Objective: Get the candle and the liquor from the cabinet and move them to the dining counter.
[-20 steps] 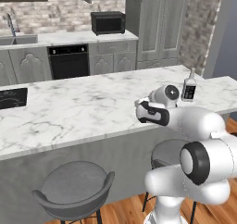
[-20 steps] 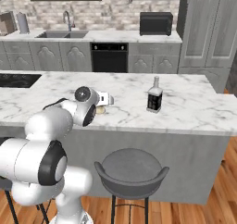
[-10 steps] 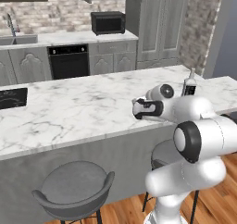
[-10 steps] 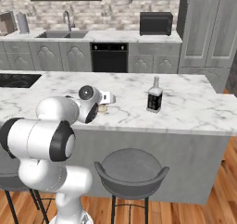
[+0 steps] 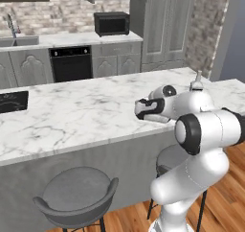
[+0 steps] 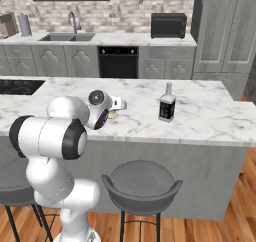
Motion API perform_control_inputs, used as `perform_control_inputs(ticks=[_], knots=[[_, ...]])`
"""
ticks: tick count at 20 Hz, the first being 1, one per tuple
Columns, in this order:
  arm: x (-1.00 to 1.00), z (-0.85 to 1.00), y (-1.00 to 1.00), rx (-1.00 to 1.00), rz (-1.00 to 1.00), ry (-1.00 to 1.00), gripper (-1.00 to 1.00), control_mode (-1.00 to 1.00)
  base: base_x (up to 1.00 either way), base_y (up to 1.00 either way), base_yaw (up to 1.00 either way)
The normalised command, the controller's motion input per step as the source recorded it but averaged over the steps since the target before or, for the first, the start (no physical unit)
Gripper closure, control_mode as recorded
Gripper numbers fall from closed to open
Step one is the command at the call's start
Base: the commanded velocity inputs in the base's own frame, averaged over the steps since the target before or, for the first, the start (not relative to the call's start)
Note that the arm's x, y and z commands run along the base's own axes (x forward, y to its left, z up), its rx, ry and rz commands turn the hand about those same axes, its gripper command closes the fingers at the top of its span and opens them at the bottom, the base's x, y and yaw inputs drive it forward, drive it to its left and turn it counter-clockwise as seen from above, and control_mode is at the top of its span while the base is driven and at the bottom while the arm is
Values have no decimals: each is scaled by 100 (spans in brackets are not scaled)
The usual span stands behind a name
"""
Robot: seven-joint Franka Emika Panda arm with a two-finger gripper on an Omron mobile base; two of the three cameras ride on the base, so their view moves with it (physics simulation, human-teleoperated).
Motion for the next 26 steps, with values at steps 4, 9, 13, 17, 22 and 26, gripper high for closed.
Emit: perform_control_inputs(ticks=[4, 9, 13, 17, 22, 26], knots=[[22, -30, -2, 0, 0, 0, 100, -100, 0, 0, 0], [20, -35, -1, 0, 0, 0, 100, -100, 0, 0, 0], [11, -43, 0, 0, 0, 0, 100, -100, 0, 0, 0], [1, -36, 0, 1, 0, 0, 100, -100, 0, 0, 0], [0, -38, 0, 1, 0, 0, 100, -100, 0, 0, 0], [0, -35, 0, 0, 0, 3, 100, -100, 0, 0, 0]])
